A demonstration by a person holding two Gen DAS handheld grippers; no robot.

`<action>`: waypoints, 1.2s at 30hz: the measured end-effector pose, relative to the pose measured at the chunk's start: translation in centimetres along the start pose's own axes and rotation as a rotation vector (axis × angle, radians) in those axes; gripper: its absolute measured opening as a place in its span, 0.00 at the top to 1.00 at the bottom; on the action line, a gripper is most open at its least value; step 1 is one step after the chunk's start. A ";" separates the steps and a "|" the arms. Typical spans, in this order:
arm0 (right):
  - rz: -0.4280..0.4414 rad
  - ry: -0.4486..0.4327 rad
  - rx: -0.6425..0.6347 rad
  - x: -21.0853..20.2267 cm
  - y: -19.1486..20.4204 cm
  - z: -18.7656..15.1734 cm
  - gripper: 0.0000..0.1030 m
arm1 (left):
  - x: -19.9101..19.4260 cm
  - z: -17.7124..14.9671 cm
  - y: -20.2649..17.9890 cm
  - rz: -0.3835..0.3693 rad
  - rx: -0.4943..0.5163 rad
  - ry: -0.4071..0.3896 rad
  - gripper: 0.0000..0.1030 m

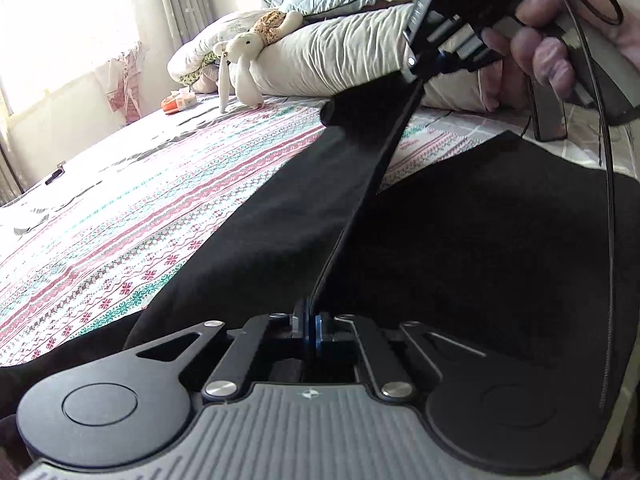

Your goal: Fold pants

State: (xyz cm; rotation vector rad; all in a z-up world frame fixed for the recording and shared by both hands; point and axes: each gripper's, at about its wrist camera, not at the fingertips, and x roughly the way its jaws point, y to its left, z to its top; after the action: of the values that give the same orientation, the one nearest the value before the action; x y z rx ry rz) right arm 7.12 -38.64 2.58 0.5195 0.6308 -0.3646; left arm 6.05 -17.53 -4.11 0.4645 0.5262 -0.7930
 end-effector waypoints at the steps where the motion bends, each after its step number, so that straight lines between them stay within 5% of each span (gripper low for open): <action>1: -0.011 0.004 0.011 -0.5 -0.4 -0.2 0.98 | -0.7 0.3 0.0 -0.011 -0.006 -0.015 0.82; 6: -0.010 -0.028 0.032 -5.2 -2.3 -1.4 0.98 | -4.9 0.7 -0.9 -0.095 0.002 -0.072 0.82; 11: -0.122 0.041 0.031 -7.4 -4.0 -4.6 0.99 | -7.0 -1.4 -3.7 -0.197 0.075 -0.032 0.82; 17: -0.220 0.146 0.023 -7.8 -6.0 -10.0 0.98 | -7.1 -5.4 -6.3 -0.226 0.134 0.051 0.82; 21: -0.239 0.161 -0.006 -8.2 -6.3 -12.0 0.89 | -7.6 -6.2 -5.7 -0.214 0.105 0.021 0.82; 30: -0.316 0.109 -0.408 -6.8 -1.3 -15.2 0.60 | -8.2 -7.0 -4.9 -0.208 0.044 0.012 0.81; 36: -0.145 0.131 -0.230 -6.2 -3.2 -12.3 0.55 | -8.2 -7.0 -4.6 -0.218 0.035 0.012 0.81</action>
State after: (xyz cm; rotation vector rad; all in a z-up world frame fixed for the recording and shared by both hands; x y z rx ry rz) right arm -4.72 -33.31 -3.08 0.2800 0.8282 -0.3907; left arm -4.14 -11.92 -5.53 0.4488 0.5816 -1.0097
